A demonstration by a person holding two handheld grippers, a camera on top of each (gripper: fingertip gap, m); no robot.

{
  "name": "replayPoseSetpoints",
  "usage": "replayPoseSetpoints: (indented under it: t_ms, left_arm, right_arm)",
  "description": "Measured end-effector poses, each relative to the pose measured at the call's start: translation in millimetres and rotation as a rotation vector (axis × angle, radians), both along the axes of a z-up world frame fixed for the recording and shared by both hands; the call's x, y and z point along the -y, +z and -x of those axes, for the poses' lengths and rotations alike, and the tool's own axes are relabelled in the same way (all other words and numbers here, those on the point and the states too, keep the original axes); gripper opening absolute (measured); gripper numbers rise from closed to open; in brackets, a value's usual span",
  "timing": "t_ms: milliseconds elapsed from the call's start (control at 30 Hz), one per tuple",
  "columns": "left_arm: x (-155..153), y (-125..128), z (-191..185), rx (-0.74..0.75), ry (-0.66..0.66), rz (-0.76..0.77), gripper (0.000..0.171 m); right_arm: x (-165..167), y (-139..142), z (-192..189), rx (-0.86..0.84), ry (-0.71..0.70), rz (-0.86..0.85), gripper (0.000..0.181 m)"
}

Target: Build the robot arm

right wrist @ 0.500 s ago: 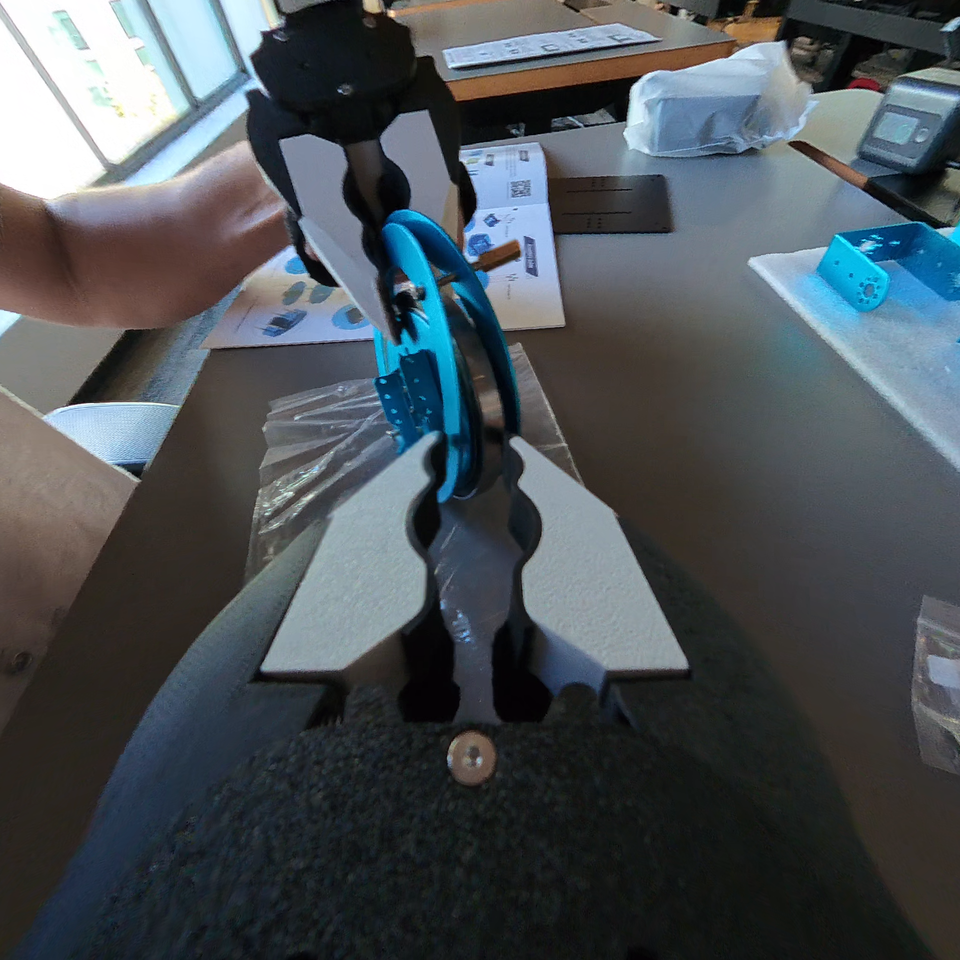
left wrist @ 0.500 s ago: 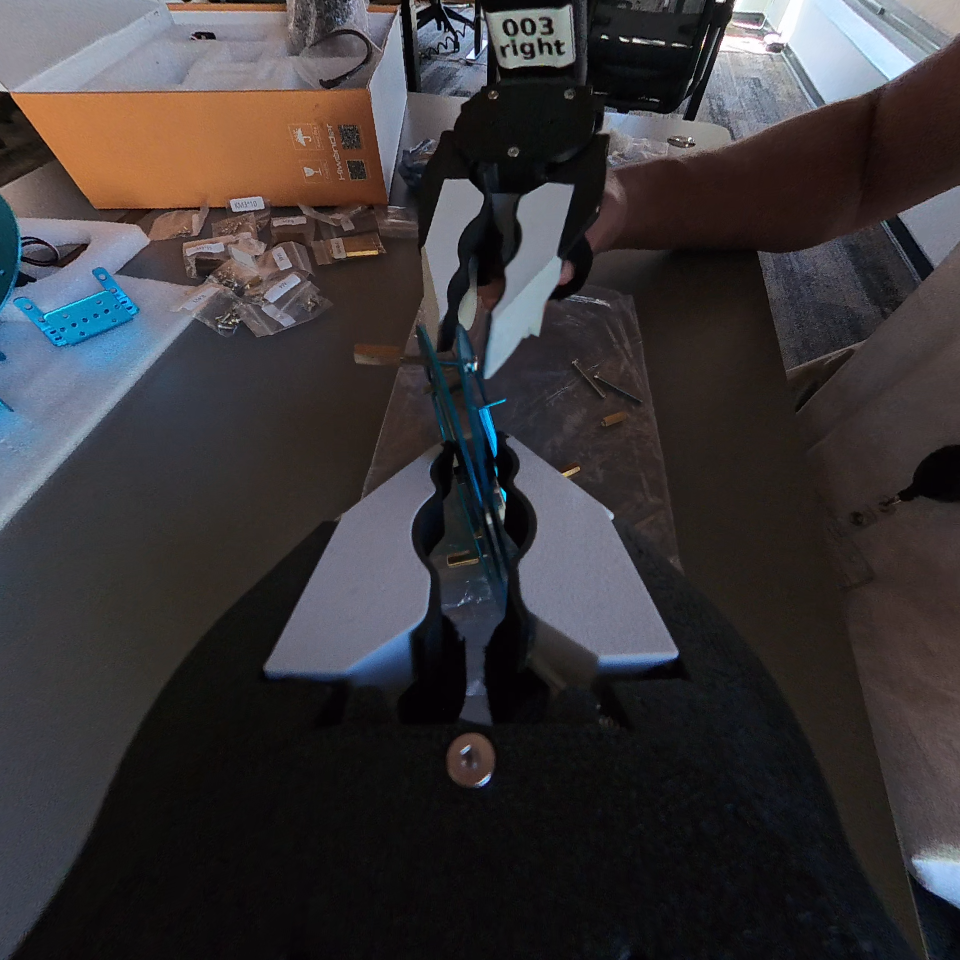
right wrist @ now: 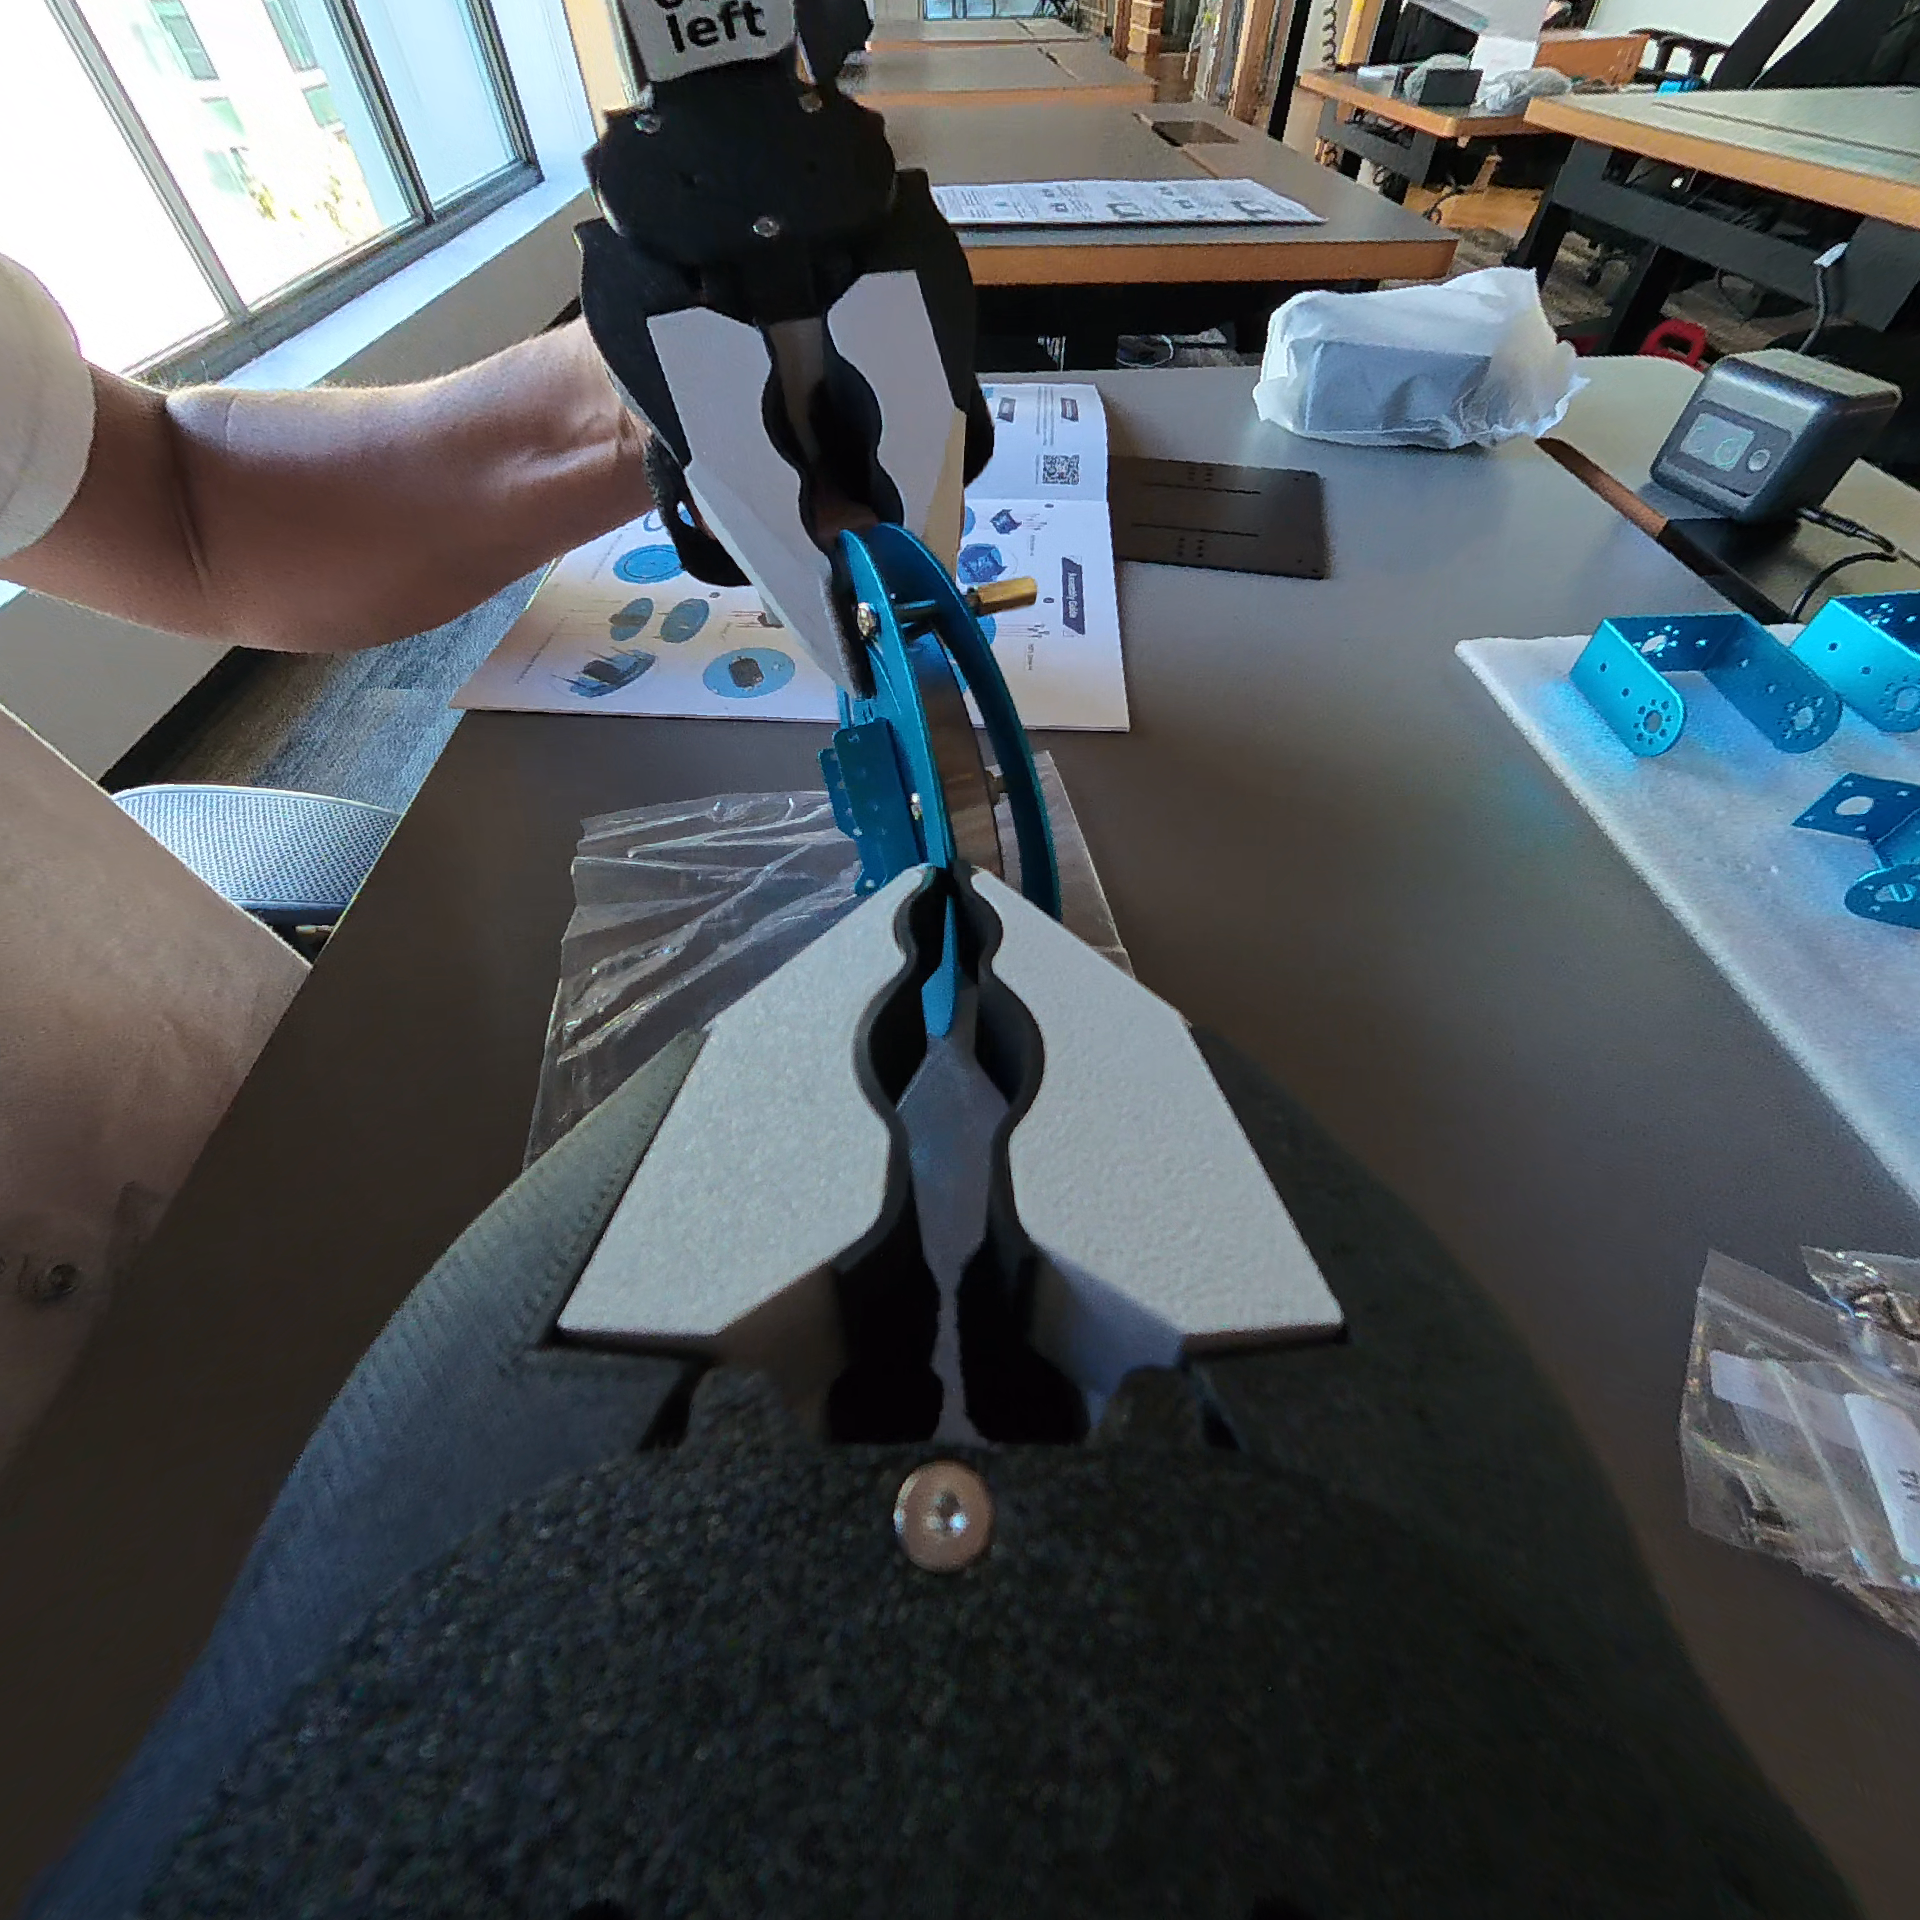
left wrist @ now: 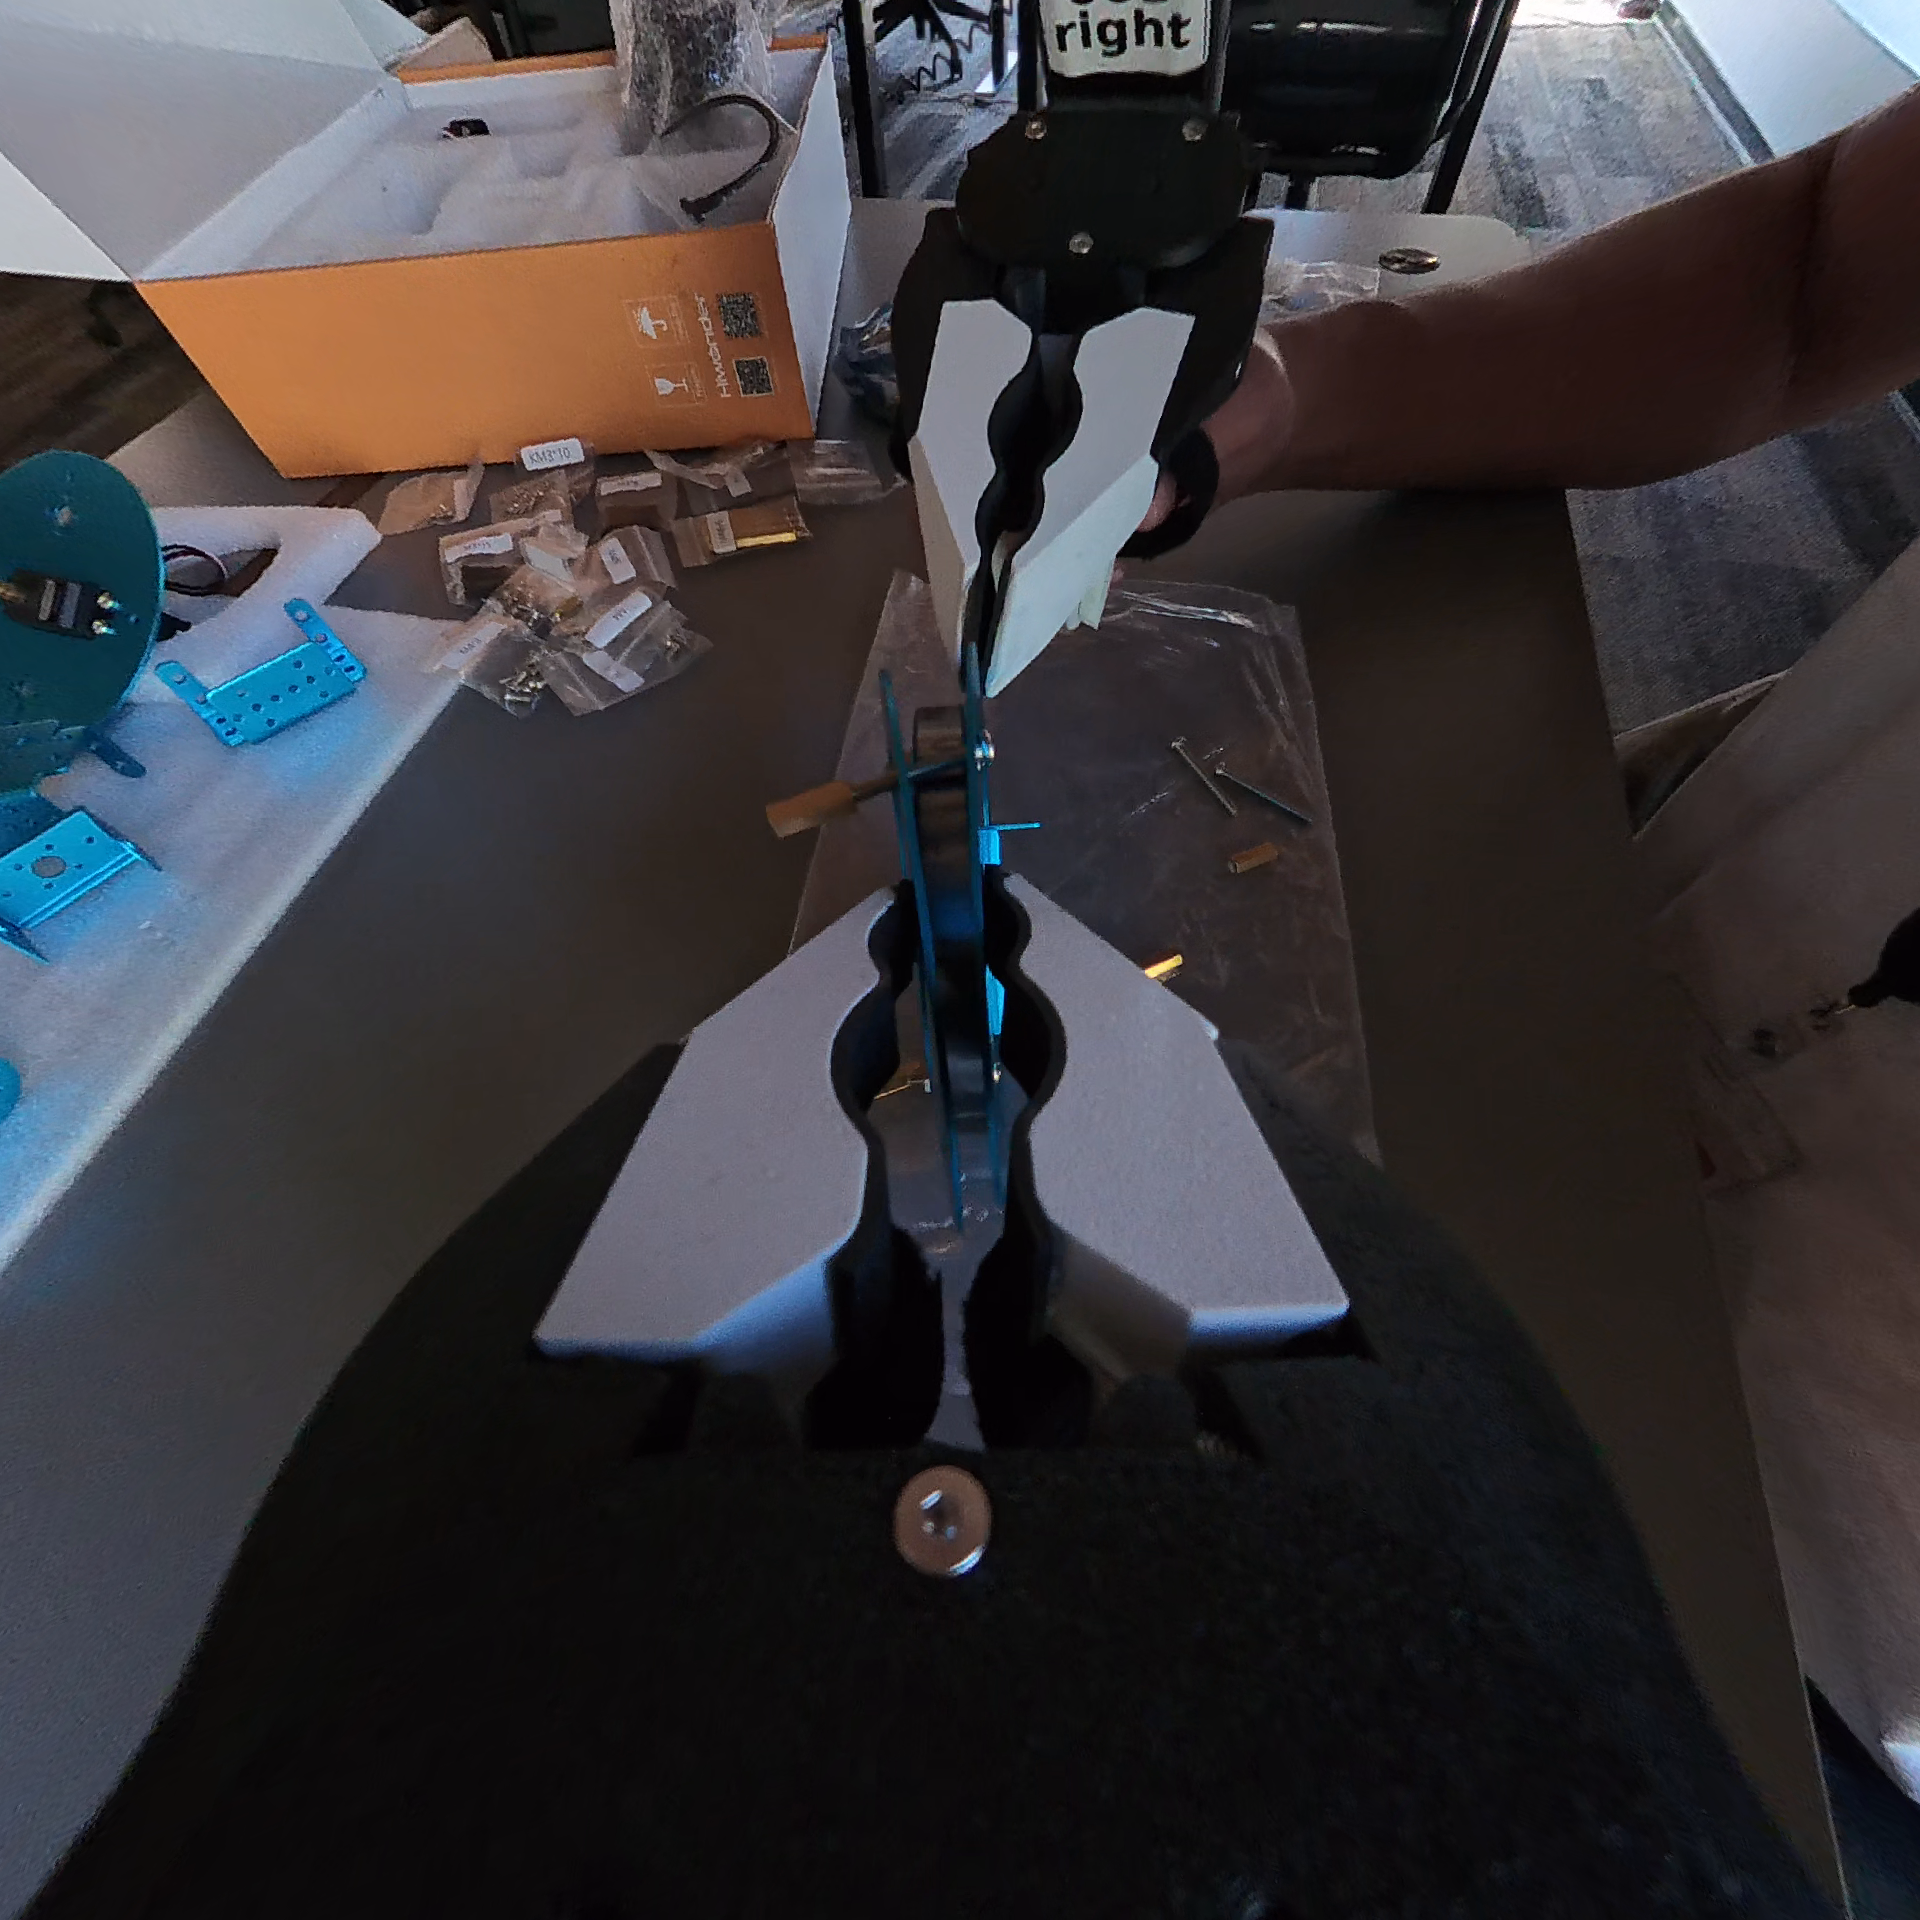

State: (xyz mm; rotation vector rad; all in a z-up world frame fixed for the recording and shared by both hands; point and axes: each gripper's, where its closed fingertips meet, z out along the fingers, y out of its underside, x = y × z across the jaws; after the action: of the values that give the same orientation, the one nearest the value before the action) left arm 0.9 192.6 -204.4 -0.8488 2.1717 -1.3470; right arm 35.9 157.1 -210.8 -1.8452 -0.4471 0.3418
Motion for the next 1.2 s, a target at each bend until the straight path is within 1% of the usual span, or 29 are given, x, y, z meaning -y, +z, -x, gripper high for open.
replayPoseSetpoints:
  t_ms: [167, 333, 367, 433, 467, 533, 567, 633, 700, 867, 900, 933, 1000, 1067, 1133, 1200]
  left_arm:
    - [-0.7, 4.9, -4.6, 0.033, 0.019, 0.022, 0.012]
    - [-1.5, 0.5, -7.7, 0.025, 0.028, 0.051, 0.012]
    - [-1.3, 0.1, -8.2, 0.021, 0.028, 0.069, 0.012]
    - [-1.0, -0.3, -9.4, 0.019, 0.030, 0.101, 0.012]
    - [-0.5, -0.5, -9.9, 0.018, 0.030, 0.115, 0.012]
    - [1.8, -0.3, -10.7, 0.014, 0.023, 0.139, 0.012]
    - [3.4, -0.6, -11.1, 0.013, 0.018, 0.147, 0.012]
    - [5.0, -2.2, -12.7, 0.010, 0.018, 0.146, 0.012]
    - [3.9, -2.6, -12.7, 0.007, 0.018, 0.146, 0.012]
    - [0.3, -3.8, -10.2, 0.026, 0.012, 0.122, 0.012]
    - [-1.9, -4.6, -9.9, 0.034, 0.017, 0.105, 0.013]
    - [-5.5, -6.1, -9.8, 0.036, 0.026, 0.083, 0.013]
    - [-13.8, -9.0, -10.8, 0.025, 0.057, 0.054, 0.014]
    - [-15.1, -9.7, -8.0, 0.015, 0.045, 0.052, 0.014]
    - [-14.0, -9.8, -5.7, 0.016, 0.033, 0.051, 0.014]
    - [-13.7, -10.0, -5.3, 0.022, 0.036, 0.049, 0.013]
  right_arm:
    - [-1.5, -1.3, -4.5, 0.003, -0.015, -0.036, 0.000]
    - [-2.5, -9.5, -7.3, 0.043, -0.020, -0.052, 0.001]
    - [-1.9, -8.1, -8.4, 0.042, -0.017, -0.063, 0.005]
    - [-1.8, -4.3, -8.2, 0.008, -0.003, -0.073, 0.019]
    - [-2.0, -4.8, -7.2, -0.016, 0.003, -0.055, 0.024]
    - [-4.1, -11.4, -6.4, -0.036, 0.000, -0.002, 0.028]
    - [-5.9, -15.5, -6.4, -0.031, -0.008, 0.016, 0.027]
    - [-8.1, -19.7, -6.9, -0.006, -0.019, 0.026, 0.012]
    - [-9.3, -18.9, -8.6, -0.001, -0.030, 0.016, 0.012]
    - [-7.7, -18.6, -7.8, -0.056, -0.019, 0.039, 0.011]
    - [-7.9, -18.8, -9.2, -0.053, -0.026, 0.039, 0.009]
    - [-7.1, -19.3, -9.5, -0.052, -0.022, 0.043, 0.003]
    - [-7.3, -20.4, -11.6, -0.064, -0.033, 0.050, 0.002]
    - [-8.5, -20.1, -12.1, -0.077, -0.035, 0.046, 0.002]
    - [-9.4, -22.4, -10.0, -0.094, -0.023, 0.062, 0.008]
    - [-10.4, -25.6, -7.8, -0.118, -0.020, 0.089, 0.010]
